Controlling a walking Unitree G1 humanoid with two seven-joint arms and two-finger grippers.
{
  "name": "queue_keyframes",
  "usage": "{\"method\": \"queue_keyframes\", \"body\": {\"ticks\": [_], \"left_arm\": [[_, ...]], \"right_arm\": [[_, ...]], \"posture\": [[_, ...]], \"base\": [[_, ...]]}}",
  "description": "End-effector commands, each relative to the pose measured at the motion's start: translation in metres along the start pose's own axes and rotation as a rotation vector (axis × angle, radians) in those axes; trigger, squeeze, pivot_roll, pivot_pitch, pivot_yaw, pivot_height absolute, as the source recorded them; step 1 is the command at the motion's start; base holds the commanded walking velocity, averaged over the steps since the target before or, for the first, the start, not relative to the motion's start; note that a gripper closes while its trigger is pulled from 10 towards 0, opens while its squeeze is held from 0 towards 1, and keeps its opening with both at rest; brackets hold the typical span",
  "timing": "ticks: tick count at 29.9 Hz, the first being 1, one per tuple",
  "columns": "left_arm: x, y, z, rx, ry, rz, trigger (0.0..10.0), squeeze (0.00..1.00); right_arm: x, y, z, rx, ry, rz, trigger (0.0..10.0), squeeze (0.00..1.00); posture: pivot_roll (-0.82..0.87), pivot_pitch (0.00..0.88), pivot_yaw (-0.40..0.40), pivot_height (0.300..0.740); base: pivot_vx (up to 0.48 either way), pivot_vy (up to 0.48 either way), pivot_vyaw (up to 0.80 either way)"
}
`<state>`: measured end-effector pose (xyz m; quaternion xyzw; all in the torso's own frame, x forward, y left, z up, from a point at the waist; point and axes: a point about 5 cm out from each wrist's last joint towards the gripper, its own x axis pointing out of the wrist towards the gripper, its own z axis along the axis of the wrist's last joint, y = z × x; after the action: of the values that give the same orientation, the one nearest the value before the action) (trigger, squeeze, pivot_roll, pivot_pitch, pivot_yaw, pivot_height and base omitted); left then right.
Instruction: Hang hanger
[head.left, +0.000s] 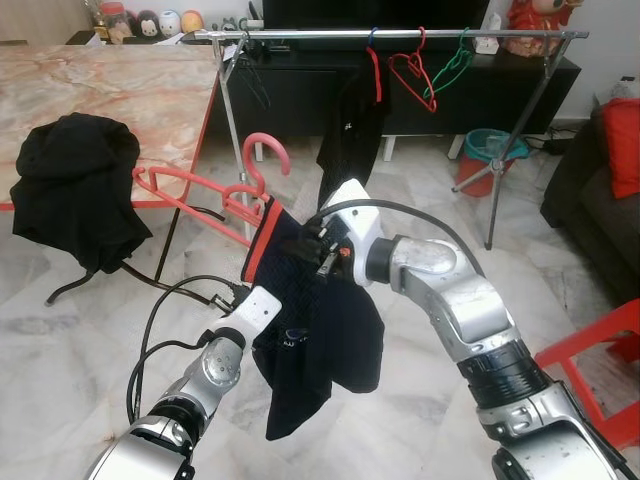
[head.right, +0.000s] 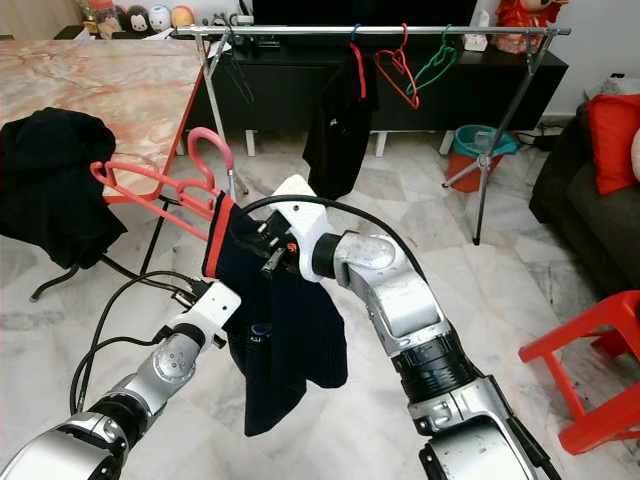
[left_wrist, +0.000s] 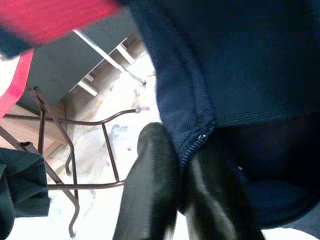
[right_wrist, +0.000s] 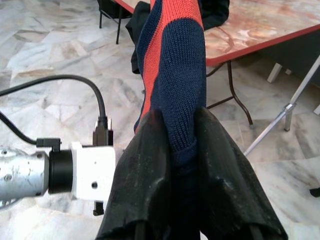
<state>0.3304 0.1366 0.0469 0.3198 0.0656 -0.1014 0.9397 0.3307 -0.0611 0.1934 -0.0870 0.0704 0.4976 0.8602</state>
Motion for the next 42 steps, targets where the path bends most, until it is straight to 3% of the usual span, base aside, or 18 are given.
{"method": "queue_keyframes", "body": {"ticks": [1, 4, 8, 9, 11, 15, 16, 17, 18, 19, 25, 28, 33, 38, 42], "left_arm": [[-0.003, -0.003, -0.008, -0.063, 0.046, -0.003, 0.0, 0.00], [-0.004, -0.002, -0.012, -0.129, 0.072, 0.006, 0.0, 0.00], [-0.008, 0.003, -0.024, -0.342, 0.145, 0.043, 0.0, 0.00], [-0.008, 0.003, -0.024, -0.342, 0.145, 0.043, 0.0, 0.00], [-0.011, 0.004, -0.032, -0.386, 0.178, 0.046, 0.0, 0.00], [-0.013, 0.001, -0.035, -0.431, 0.193, 0.024, 0.2, 0.00], [-0.014, 0.000, -0.035, -0.448, 0.197, 0.008, 0.9, 0.00], [-0.014, -0.002, -0.036, -0.460, 0.198, -0.006, 5.8, 0.00], [-0.015, -0.004, -0.036, -0.472, 0.199, -0.018, 9.0, 0.00], [-0.016, -0.009, -0.036, -0.517, 0.208, -0.051, 10.0, 0.00], [-0.018, -0.014, -0.038, -0.571, 0.214, -0.093, 10.0, 0.00], [-0.020, -0.016, -0.040, -0.591, 0.221, -0.117, 10.0, 0.00], [-0.021, -0.016, -0.041, -0.603, 0.215, -0.136, 10.0, 0.00], [-0.021, -0.014, -0.043, -0.612, 0.219, -0.152, 10.0, 0.00], [-0.020, -0.011, -0.042, -0.602, 0.215, -0.162, 10.0, 0.00]], "right_arm": [[-0.005, 0.001, 0.006, -0.024, -0.020, 0.005, 10.0, 0.00], [-0.009, -0.002, 0.002, -0.028, -0.005, -0.010, 10.0, 0.00], [-0.035, -0.020, -0.025, 0.021, 0.036, -0.066, 10.0, 0.00], [-0.035, -0.020, -0.025, 0.021, 0.036, -0.066, 10.0, 0.00], [-0.058, -0.033, -0.039, 0.111, 0.009, -0.115, 10.0, 0.00], [-0.070, -0.039, -0.046, 0.161, -0.006, -0.141, 10.0, 0.00], [-0.075, -0.041, -0.049, 0.179, -0.007, -0.149, 10.0, 0.00], [-0.080, -0.043, -0.053, 0.194, -0.009, -0.152, 10.0, 0.00], [-0.084, -0.043, -0.056, 0.205, -0.010, -0.153, 10.0, 0.00], [-0.091, -0.043, -0.063, 0.211, -0.007, -0.145, 10.0, 0.00], [-0.103, -0.033, -0.072, 0.212, -0.024, -0.057, 10.0, 0.00], [-0.110, -0.024, -0.070, 0.257, -0.137, 0.022, 10.0, 0.00], [-0.118, -0.019, -0.070, 0.304, -0.216, 0.069, 10.0, 0.00], [-0.129, -0.012, -0.080, 0.305, -0.163, 0.155, 10.0, 0.00], [-0.147, 0.005, -0.086, 0.282, -0.046, 0.333, 10.0, 0.00]], "posture": [[-0.04, 0.042, -0.060, 0.740], [-0.04, 0.042, -0.060, 0.740], [-0.04, 0.046, -0.058, 0.740], [-0.04, 0.046, -0.058, 0.740], [-0.04, 0.050, -0.056, 0.740], [-0.04, 0.050, -0.051, 0.740], [-0.04, 0.050, -0.051, 0.740], [-0.04, 0.050, -0.051, 0.740], [-0.04, 0.050, -0.051, 0.740], [-0.04, 0.048, -0.046, 0.740], [-0.05, 0.046, -0.042, 0.740], [-0.05, 0.044, -0.035, 0.740], [-0.04, 0.042, -0.032, 0.740], [-0.04, 0.040, -0.030, 0.740], [-0.05, 0.047, -0.030, 0.740]], "base": [[0.000, 0.000, 0.00], [0.000, 0.000, 0.00], [0.000, 0.000, 0.00], [0.000, 0.000, 0.00], [0.000, 0.000, 0.00], [0.000, 0.000, 0.00], [0.000, 0.000, 0.00], [0.000, 0.000, 0.00], [0.000, 0.000, 0.00], [0.000, 0.000, 0.00], [0.000, 0.000, 0.00], [0.000, 0.000, 0.00], [0.000, 0.000, 0.00], [0.000, 0.000, 0.00], [0.000, 0.000, 0.00]]}}
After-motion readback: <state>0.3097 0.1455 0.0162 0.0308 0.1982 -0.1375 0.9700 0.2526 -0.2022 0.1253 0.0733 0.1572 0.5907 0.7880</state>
